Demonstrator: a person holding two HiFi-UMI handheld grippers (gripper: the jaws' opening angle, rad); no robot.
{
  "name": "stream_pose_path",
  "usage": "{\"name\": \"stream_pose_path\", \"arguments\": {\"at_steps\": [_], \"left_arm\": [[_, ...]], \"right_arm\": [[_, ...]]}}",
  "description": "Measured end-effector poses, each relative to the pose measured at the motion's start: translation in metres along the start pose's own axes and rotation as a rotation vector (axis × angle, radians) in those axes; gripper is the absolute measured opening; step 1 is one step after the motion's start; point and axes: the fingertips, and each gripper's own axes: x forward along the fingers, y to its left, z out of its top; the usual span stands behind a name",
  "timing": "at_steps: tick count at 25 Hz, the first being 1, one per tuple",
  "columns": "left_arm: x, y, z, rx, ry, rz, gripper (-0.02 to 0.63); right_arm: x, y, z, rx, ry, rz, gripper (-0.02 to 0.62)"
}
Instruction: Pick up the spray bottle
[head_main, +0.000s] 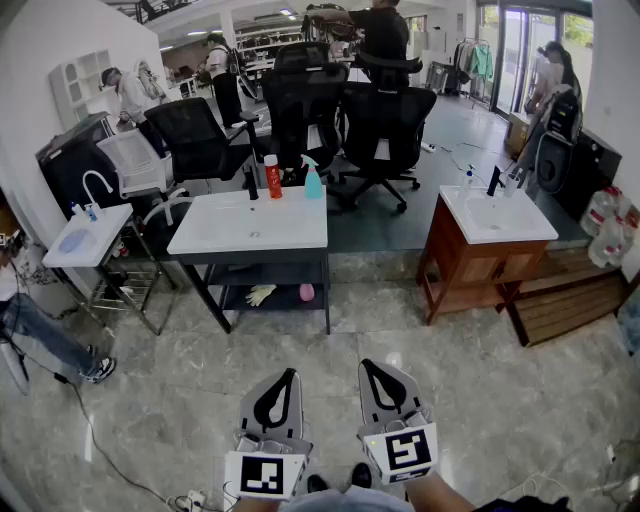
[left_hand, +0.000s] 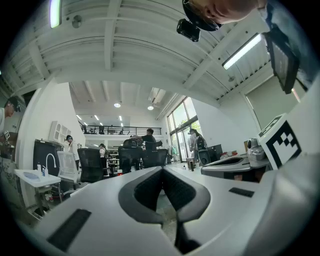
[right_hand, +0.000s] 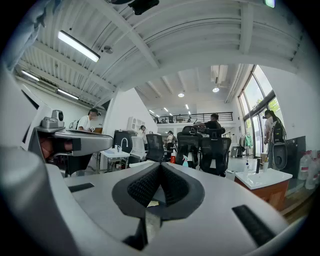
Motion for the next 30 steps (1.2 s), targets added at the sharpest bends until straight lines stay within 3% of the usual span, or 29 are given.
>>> {"name": "stream_pose_path", "arguments": {"at_steps": [21, 30], "left_arm": [[0.021, -0.034, -0.011, 0.028, 0.024, 0.028, 0.016], [0.033, -0.039, -0.037, -0.020, 0.081, 0.072, 0.017]], "right_arm": [[-0.012, -0.050, -0.015, 0.046, 0.002, -0.002, 0.026], [0.002, -0.072, -0.040, 0.059, 0.043, 0.013, 0.028]]}}
